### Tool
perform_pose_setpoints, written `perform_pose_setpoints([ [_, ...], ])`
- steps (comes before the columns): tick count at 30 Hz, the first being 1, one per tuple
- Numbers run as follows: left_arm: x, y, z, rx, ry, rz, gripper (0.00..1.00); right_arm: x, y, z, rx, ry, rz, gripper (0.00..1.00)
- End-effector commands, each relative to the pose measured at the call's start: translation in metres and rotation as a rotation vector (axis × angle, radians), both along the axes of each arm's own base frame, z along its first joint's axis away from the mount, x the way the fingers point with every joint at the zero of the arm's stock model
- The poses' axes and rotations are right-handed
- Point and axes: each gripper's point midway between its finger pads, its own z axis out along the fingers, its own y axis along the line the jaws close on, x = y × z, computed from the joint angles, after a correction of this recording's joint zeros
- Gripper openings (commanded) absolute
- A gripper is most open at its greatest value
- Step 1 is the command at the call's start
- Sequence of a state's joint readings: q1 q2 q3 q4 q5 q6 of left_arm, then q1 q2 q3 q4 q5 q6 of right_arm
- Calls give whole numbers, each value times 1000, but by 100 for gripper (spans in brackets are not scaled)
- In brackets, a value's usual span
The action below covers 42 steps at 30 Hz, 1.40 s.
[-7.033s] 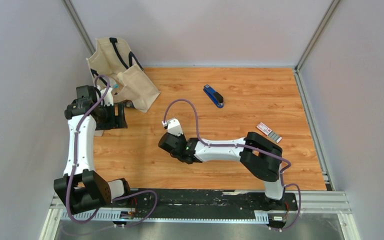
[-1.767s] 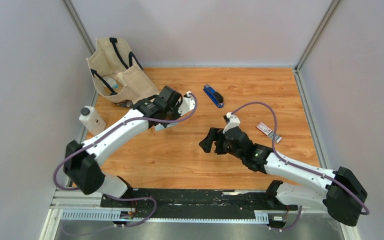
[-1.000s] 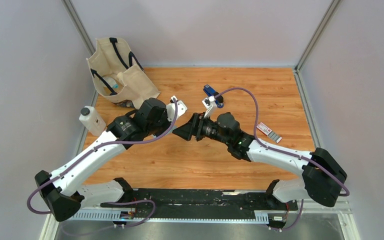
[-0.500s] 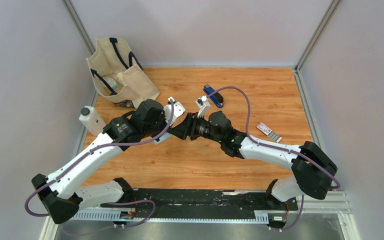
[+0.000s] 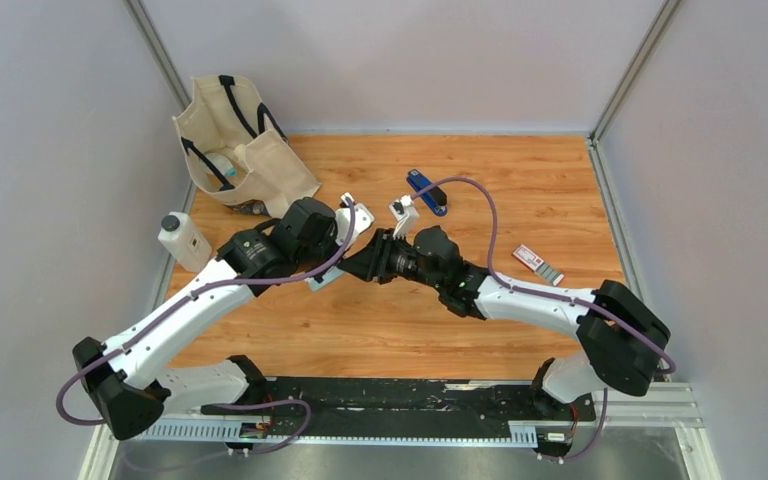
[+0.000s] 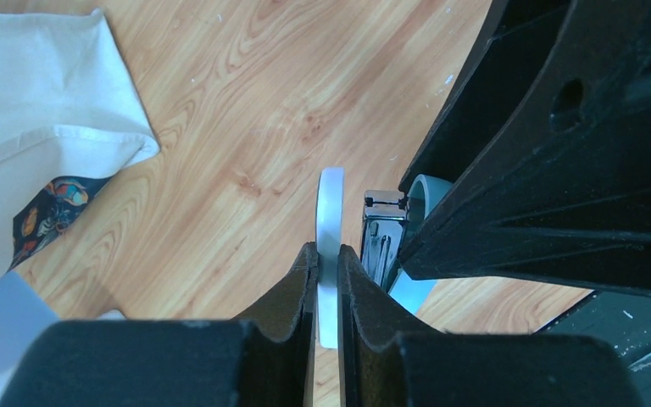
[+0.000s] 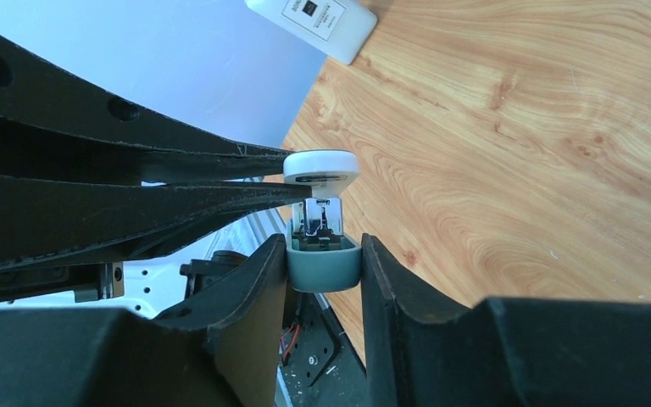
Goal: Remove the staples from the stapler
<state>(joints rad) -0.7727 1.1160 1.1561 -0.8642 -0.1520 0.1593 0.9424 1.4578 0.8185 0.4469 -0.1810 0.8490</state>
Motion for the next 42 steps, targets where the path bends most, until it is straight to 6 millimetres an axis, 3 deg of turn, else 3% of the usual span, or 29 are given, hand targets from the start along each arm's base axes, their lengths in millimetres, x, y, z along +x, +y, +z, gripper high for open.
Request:
perform_pose_setpoints([
  [1,10,2,1,10,23,80,0,1,-5,8,47,-1,-40,31],
  [10,26,12,-24,38,140,218,0,-11,-16,-36,26,96,-53,29],
  [20,42,28,-38,154,128,308,0,-22,-1,-56,-12,139,-29,26],
  [25,55,41,-53,273,167,365,0,-25,4,-79,-3,255,-50,22],
  [34,74,63,-63,308,222,530,0,-19,14,-86,68,403,-56,18],
  [38,78,63,-60,307,218,579,0,-12,19,-84,146,501,-56,13],
  [42,75,64,-62,301,236,606,0,-1,12,-89,232,604,-99,9],
])
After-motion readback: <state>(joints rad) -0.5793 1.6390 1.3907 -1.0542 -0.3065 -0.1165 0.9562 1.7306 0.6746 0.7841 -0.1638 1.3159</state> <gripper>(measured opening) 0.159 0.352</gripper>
